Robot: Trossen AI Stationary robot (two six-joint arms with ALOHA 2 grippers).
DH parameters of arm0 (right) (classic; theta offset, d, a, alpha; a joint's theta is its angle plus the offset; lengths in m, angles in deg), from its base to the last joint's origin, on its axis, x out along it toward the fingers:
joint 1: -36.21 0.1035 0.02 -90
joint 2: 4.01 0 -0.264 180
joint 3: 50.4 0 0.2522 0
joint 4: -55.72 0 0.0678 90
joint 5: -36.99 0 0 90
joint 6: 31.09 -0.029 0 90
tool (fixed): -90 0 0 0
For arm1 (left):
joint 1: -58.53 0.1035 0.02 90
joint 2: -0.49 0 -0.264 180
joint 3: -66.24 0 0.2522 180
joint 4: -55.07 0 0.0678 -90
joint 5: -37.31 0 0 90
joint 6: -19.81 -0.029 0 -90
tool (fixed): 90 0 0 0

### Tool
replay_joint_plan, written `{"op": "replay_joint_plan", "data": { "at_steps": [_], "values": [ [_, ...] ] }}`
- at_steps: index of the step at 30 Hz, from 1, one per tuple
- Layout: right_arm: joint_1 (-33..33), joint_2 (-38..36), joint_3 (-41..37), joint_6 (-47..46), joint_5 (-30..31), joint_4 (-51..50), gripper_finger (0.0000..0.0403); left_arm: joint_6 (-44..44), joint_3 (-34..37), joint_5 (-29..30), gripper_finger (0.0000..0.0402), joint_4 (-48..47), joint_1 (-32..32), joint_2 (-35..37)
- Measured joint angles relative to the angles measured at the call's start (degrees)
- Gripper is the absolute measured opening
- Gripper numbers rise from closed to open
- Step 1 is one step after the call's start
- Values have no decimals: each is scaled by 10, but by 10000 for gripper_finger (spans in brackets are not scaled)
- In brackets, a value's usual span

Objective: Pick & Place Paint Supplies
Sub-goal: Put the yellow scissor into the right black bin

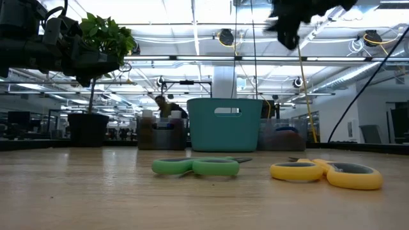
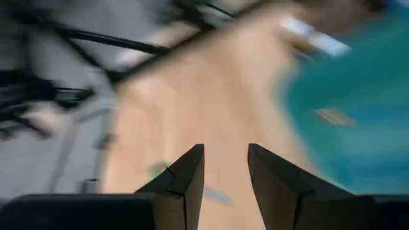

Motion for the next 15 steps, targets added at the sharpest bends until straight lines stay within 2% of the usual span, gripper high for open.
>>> {"op": "replay_joint_plan", "data": {
  "at_steps": [3, 5, 9, 12, 15],
  "values": [
    [105, -32, -71, -36, 1, 186, 110, 0, 0, 0, 131, 0, 0, 0],
    [177, -39, -128, -47, 16, 347, 110, 0, 0, 0, 131, 0, 0, 0],
    [322, 8, -218, 0, 127, 668, 103, 0, 0, 0, 131, 0, 0, 0],
    [402, 62, -224, 57, 181, 758, 95, 0, 0, 0, 131, 0, 0, 0],
    [452, 117, -202, 90, 183, 759, 88, 0, 0, 0, 131, 0, 0, 0]
  ]
}}
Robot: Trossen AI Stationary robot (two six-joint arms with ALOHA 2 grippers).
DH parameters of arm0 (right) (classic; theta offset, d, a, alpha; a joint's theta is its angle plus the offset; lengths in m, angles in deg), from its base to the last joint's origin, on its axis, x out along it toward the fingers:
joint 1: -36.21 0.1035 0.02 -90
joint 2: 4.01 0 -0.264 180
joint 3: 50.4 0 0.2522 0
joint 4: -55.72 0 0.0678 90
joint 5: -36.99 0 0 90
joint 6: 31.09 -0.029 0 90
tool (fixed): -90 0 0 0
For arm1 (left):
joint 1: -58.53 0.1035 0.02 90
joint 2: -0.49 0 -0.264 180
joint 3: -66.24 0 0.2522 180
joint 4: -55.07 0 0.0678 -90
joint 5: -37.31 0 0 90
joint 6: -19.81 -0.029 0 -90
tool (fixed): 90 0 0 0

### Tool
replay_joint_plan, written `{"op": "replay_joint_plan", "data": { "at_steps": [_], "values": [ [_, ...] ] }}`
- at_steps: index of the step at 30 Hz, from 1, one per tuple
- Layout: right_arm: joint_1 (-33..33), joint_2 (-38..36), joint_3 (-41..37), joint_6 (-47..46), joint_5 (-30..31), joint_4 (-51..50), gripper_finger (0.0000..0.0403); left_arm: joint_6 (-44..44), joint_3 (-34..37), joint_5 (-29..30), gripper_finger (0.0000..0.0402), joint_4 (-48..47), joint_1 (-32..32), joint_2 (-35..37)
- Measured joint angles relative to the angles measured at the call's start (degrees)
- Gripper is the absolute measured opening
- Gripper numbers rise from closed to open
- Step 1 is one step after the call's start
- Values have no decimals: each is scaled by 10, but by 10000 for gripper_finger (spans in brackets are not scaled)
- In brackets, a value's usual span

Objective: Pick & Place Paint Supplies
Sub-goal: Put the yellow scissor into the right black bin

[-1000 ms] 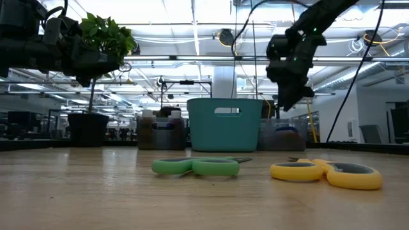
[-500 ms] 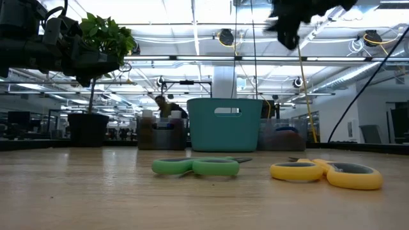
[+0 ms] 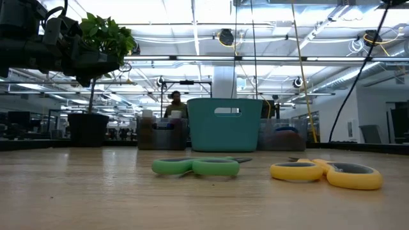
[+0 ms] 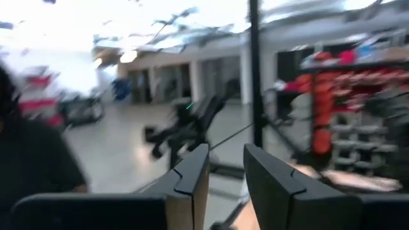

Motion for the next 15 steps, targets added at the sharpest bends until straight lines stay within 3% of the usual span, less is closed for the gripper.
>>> {"op": "replay_joint_plan", "data": {
  "at_steps": [4, 8, 11, 15],
  "values": [
    [38, 68, 35, 1, 0, -2, 95, 0, 0, 0, 131, 0, 0, 0],
    [62, 127, 68, 13, 2, -61, 139, 0, 0, 0, 131, 0, 0, 0],
    [76, 162, 112, 10, 38, -183, 183, 0, 0, 0, 131, 0, 0, 0],
    [93, 214, 191, -13, 121, -454, 219, 0, 0, 0, 131, 0, 0, 0]
  ]
}}
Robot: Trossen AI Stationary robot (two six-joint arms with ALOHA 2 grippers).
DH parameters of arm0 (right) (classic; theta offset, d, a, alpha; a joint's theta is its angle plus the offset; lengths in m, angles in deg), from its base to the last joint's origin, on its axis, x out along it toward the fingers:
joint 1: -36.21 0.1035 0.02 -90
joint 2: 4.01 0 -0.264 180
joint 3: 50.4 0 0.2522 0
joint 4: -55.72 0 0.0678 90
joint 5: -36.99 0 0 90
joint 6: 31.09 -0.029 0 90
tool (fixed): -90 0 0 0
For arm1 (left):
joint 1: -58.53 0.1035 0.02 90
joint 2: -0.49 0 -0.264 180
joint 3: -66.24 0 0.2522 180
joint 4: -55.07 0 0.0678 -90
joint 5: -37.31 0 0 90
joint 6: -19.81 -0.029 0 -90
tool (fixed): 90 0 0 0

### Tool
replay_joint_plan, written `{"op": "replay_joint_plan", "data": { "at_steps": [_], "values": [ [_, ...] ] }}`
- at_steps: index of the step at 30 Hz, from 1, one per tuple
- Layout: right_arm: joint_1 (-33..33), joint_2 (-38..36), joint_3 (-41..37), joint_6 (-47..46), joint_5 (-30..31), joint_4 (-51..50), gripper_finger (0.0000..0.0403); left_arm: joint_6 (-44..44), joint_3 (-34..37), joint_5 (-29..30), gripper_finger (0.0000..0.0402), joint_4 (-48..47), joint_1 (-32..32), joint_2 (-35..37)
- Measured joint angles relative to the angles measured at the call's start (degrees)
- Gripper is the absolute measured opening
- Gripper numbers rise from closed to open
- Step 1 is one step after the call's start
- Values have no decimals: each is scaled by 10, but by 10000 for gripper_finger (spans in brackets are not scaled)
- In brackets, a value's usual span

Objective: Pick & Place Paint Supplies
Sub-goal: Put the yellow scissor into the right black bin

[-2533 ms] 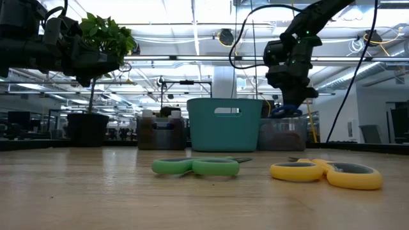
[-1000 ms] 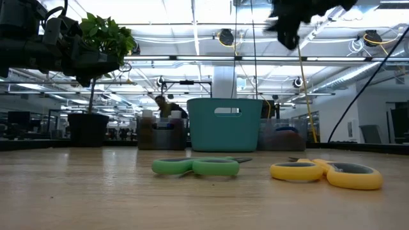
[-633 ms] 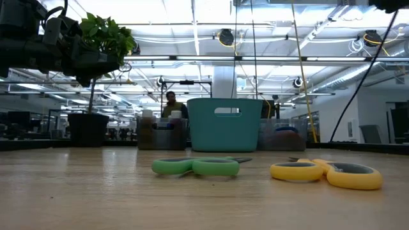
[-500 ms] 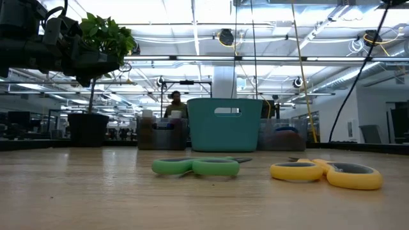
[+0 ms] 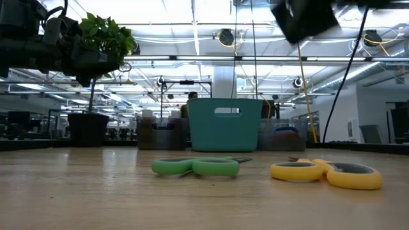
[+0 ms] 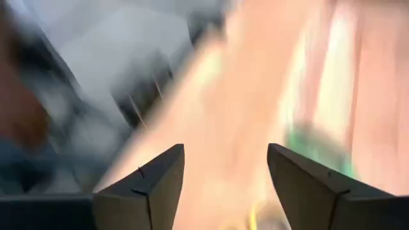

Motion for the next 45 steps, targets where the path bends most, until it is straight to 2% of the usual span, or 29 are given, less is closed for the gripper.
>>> {"op": "replay_joint_plan", "data": {
  "at_steps": [3, 9, 13, 28, 37, 45],
  "values": [
    [10, 45, 24, -44, 12, -101, 220, 0, 0, 0, 131, 0, 0, 0],
    [12, 110, 27, -96, -4, -107, 196, 0, 0, 0, 131, 0, 0, 0],
    [7, 125, 27, -117, -28, -121, 183, 0, 0, 0, 131, 0, 0, 0],
    [-3, 67, 27, -166, -46, -299, 157, 0, 0, 0, 131, 0, 0, 0],
    [-2, 30, 27, -175, 0, -311, 148, 0, 0, 0, 131, 0, 0, 0],
    [3, 21, 27, -230, 17, -312, 138, 0, 0, 0, 131, 0, 0, 0]
  ]
}}
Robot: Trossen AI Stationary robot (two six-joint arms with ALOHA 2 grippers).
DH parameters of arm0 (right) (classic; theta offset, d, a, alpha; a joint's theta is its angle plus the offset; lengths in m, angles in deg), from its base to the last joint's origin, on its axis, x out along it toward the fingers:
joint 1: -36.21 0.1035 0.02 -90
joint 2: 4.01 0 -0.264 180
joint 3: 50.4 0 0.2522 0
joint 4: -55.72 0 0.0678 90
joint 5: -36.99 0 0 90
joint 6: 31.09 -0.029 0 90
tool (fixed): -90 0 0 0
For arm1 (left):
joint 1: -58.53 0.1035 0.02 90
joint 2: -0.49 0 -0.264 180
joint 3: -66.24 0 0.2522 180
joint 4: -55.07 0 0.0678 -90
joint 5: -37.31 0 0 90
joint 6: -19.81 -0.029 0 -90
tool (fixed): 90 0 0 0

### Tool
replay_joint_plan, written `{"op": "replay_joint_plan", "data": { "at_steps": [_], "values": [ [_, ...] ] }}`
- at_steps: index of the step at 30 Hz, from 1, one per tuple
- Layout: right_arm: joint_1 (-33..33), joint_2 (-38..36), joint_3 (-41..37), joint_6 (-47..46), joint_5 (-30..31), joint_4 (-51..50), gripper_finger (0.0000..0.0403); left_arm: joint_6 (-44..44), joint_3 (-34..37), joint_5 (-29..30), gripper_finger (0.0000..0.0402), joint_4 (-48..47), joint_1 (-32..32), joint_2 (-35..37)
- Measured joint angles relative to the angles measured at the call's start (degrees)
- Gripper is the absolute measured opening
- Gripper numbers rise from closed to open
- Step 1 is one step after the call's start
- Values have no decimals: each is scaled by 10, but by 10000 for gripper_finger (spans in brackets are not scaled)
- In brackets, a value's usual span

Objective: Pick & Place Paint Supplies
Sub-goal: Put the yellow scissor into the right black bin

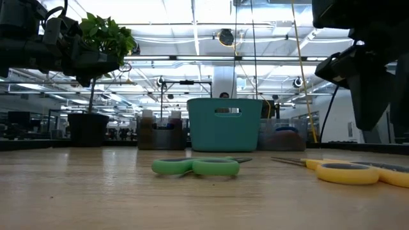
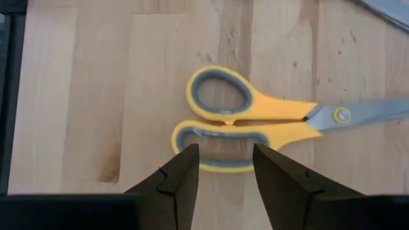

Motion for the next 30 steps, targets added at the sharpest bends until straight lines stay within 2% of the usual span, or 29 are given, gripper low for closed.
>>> {"op": "replay_joint_plan", "data": {
  "at_steps": [6, 12, 30],
  "values": [
    [0, 0, 0, -30, 57, 1, 132, 0, 0, 0, 131, 0, 0, 0],
    [0, 0, 0, -58, 56, 1, 125, 0, 0, 0, 131, 0, 0, 0],
    [16, 0, 0, -37, 70, 39, 114, 0, 0, 0, 131, 0, 0, 0]
  ]
}}
